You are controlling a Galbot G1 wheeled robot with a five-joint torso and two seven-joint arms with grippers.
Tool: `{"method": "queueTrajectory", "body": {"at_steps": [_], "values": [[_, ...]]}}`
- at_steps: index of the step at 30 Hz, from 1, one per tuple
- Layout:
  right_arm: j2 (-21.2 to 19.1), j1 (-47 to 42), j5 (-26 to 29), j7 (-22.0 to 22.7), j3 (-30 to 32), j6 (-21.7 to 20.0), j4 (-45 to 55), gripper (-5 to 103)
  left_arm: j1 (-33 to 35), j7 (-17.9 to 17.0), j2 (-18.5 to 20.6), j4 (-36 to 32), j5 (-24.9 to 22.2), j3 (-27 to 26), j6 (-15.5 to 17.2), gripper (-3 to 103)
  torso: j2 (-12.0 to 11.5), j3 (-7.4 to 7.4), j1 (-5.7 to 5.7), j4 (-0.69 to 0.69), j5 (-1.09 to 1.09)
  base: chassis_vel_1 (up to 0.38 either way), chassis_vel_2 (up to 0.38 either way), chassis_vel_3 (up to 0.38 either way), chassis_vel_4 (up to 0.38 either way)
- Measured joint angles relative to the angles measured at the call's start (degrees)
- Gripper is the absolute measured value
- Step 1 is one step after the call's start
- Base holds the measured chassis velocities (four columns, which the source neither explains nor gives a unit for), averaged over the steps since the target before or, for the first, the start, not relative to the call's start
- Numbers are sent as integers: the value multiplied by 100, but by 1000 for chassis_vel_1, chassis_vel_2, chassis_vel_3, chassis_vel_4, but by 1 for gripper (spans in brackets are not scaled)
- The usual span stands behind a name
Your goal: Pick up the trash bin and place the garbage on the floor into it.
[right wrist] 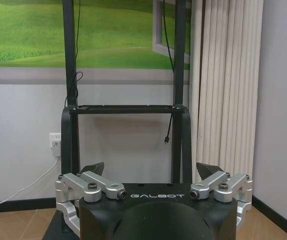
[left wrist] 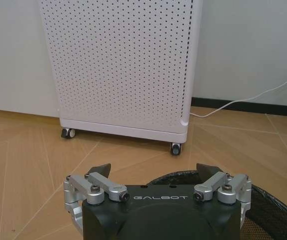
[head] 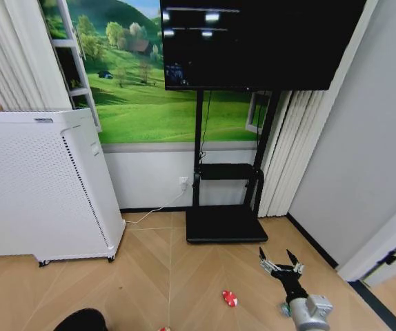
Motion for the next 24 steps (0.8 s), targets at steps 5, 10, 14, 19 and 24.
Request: {"method": "queueTrajectory", "body": {"at_steps": [5,10,14,19,24], "values": [[-2,-7,1,-1,5,9,0,100,-1,2,0,-1,10,3,-11,96,-140,-95,-46,0,0,0,0,0,0],[-1,-17,-2,-4,9,16,0,100,13,19,3,-7,11,3,-17,96,-245,-163,-82,0,0,0,0,0,0],[-3,-15,-3,-4,10,21,-8,100,14,22,3,-12,11,3,-18,93,-334,-225,-109,0,0,0,0,0,0],[-2,-13,-7,-4,5,22,-14,100,16,23,-5,-24,12,7,-18,96,-412,-275,-138,0,0,0,0,0,0],[-4,-2,-9,-4,-2,23,-39,100,25,28,-20,-43,12,7,-18,96,-592,-396,-196,0,0,0,0,0,0]]}}
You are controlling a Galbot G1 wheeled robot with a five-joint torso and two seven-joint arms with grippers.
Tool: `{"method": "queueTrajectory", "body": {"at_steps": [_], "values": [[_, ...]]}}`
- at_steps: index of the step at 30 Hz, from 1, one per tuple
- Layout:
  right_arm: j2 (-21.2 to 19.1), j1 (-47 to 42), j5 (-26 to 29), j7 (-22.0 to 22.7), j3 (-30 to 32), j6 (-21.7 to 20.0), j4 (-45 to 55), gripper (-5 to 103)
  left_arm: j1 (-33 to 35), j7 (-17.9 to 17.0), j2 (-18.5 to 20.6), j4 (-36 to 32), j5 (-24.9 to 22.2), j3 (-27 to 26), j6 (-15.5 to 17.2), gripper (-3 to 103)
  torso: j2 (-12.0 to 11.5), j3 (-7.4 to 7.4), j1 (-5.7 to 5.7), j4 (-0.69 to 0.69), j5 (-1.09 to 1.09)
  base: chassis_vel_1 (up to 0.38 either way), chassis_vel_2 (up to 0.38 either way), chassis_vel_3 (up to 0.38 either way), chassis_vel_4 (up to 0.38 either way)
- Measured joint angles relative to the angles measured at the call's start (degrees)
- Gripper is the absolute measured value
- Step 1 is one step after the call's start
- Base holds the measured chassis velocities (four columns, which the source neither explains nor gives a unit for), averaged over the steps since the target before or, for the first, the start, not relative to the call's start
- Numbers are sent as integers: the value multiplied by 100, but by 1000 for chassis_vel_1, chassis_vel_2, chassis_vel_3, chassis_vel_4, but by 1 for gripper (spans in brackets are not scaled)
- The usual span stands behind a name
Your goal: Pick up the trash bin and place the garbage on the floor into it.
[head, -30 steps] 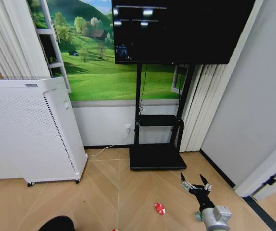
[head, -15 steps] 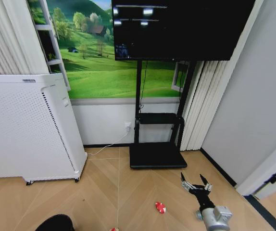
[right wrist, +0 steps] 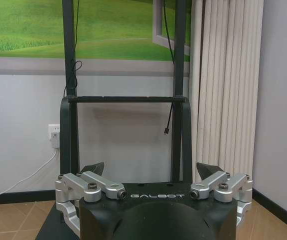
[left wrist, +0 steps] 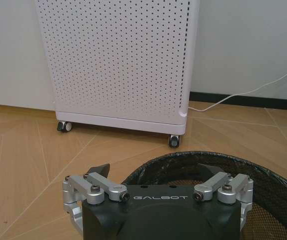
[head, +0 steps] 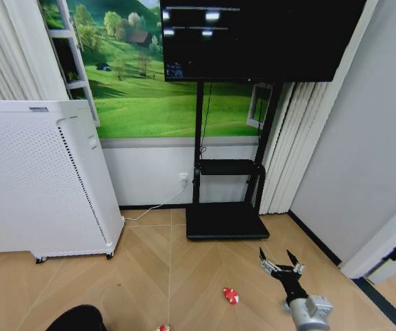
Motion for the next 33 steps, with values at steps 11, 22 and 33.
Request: {"method": "queueTrajectory", "body": {"at_steps": [11,22,33], "values": [[21,-14,-5,0,-11,3,-28,100,135,22,-69,-214,76,20,-5,96,-232,-155,-77,0,-1,0,0,0,0],[32,-9,-12,0,-15,19,-91,100,534,-127,-253,-1265,-24,-37,360,96,-493,-352,-140,0,0,0,0,0,0],[61,6,-10,-2,20,75,-188,100,1119,-1337,-371,-2533,-1000,-367,2138,87,-724,-524,-199,0,1,0,0,0,0]]}}
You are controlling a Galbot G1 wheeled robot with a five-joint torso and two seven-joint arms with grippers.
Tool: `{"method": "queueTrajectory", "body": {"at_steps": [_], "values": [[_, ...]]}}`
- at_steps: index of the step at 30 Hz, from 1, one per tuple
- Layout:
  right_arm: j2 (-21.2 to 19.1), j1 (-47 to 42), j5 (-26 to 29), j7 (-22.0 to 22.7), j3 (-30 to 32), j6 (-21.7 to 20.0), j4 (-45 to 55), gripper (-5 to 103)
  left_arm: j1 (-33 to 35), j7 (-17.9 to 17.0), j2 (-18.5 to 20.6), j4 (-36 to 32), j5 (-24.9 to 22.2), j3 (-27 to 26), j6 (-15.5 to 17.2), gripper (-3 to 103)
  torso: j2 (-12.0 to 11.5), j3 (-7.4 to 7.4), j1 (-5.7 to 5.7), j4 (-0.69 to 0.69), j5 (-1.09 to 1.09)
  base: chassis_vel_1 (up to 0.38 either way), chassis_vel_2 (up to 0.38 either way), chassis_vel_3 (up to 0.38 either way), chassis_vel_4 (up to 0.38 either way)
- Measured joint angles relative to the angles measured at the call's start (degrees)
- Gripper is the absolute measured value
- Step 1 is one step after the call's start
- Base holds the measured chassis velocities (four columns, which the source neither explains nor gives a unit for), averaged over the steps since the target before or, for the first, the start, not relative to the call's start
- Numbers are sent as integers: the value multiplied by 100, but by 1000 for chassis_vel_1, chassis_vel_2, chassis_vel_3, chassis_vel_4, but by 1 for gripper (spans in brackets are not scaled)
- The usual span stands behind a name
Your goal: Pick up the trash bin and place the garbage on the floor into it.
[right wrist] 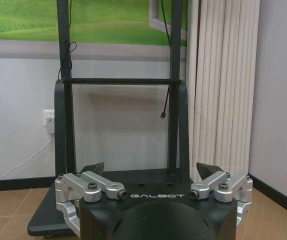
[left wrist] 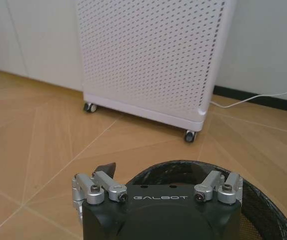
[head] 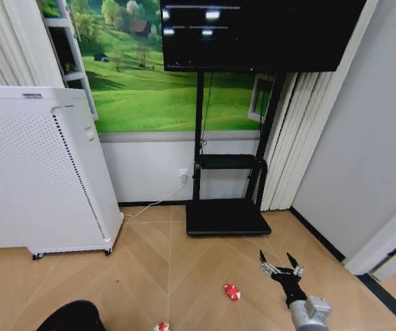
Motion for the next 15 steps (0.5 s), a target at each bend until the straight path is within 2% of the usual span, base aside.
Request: {"method": "queueTrajectory", "body": {"at_steps": [2,3,4,6,7,9,15], "values": [[17,4,0,-1,6,17,-20,100,42,-181,12,-95,-286,-159,403,86,-53,-43,-10,-1,0,0,0,0,0],[24,29,3,-17,8,52,-78,100,91,-271,131,67,-965,-286,821,84,-150,-116,-34,0,-3,0,0,0,0],[24,29,3,-17,8,52,-78,100,91,-271,131,67,-965,-286,821,84,-150,-116,-34,0,-3,0,0,0,0],[7,50,18,-38,23,71,-116,100,198,-366,148,147,-1479,-310,977,86,-214,-169,-45,-1,-3,0,0,0,0],[7,50,18,-38,23,71,-116,100,198,-366,148,147,-1479,-310,977,86,-214,-169,-45,-1,-3,0,0,0,0],[-5,83,49,-47,52,79,-154,100,299,-465,83,149,-1856,-355,1082,88,-283,-226,-58,1,-1,0,0,0,0],[20,86,41,-70,45,129,-241,100,337,-519,61,206,-1973,-355,1099,88,-398,-319,-79,0,-1,0,0,0,0]]}}
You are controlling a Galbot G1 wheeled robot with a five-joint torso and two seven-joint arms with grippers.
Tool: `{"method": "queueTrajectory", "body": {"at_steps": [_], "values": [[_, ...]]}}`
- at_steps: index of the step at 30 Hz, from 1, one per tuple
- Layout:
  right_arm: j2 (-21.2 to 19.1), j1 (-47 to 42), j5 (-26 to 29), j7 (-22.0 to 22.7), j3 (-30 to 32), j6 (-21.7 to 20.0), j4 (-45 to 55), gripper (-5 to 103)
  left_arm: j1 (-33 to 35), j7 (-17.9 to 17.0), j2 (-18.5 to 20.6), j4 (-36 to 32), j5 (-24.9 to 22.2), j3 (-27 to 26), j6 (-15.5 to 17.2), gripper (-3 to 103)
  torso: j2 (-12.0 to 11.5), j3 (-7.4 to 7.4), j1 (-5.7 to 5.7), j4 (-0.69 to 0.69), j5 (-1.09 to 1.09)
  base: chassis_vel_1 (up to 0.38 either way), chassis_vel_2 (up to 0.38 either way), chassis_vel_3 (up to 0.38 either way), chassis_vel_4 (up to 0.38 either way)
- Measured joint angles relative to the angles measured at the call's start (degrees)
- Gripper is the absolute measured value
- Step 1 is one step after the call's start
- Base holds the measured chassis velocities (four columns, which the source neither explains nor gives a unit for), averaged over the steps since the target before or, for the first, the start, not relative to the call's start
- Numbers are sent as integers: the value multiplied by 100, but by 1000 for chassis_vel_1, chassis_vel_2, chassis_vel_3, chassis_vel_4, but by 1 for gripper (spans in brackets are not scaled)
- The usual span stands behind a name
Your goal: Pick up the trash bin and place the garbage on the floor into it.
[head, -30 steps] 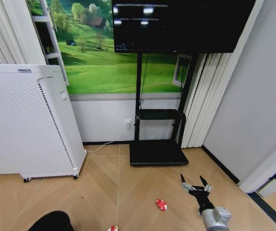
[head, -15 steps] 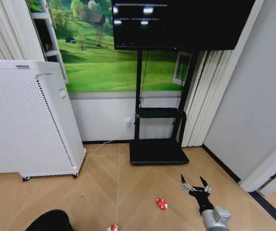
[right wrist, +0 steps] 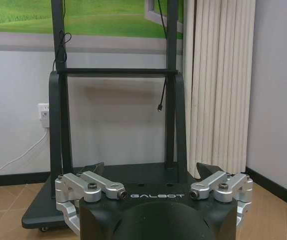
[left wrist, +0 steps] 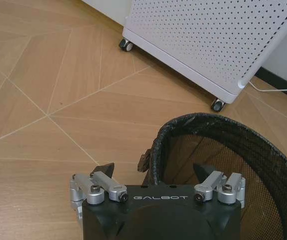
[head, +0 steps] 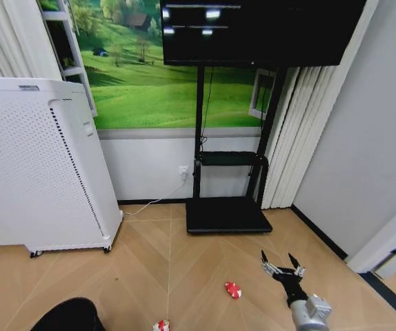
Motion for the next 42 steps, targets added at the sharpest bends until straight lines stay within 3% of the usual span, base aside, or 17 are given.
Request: {"method": "queueTrajectory", "body": {"at_steps": [8,12,16,18,20,23,26,33,35,37,42], "values": [[43,-38,-48,-16,-27,39,-13,100,-363,35,32,219,199,301,-28,90,-185,-158,-26,-1,0,0,0,0,0],[34,-60,-48,-16,10,50,-6,100,-420,69,22,305,310,397,-54,76,-258,-225,-32,-1,-1,0,0,0,0],[31,-60,-51,-13,19,52,3,100,-479,86,65,497,407,415,-231,86,-282,-251,-34,0,6,0,0,0,0],[37,-62,-73,-11,5,52,9,100,-516,61,79,559,408,411,-267,82,-283,-252,-34,-1,5,0,0,0,0],[45,-66,-94,-10,-8,52,19,100,-544,43,91,601,403,404,-303,77,-283,-252,-34,-1,4,0,0,0,0],[68,-88,-138,-4,-41,49,49,100,-582,25,109,681,384,399,-371,60,-275,-246,-32,0,1,0,0,0,0],[70,-100,-149,-3,-47,49,59,100,-584,38,110,692,375,410,-397,55,-271,-242,-32,0,-1,0,0,0,0],[73,-132,-156,-4,-51,72,76,100,-650,211,99,694,367,488,-540,23,-253,-227,-27,-1,-4,0,0,0,0],[77,-134,-158,-5,-52,80,76,100,-670,221,99,693,365,490,-545,23,-251,-226,-26,-1,-4,0,0,0,0],[89,-138,-166,-8,-53,103,76,100,-705,219,108,693,358,491,-552,12,-247,-222,-25,-1,-4,0,0,0,0],[112,-150,-180,-15,-56,137,69,100,-738,223,142,691,350,487,-552,6,-243,-219,-24,0,-3,0,0,0,0]]}}
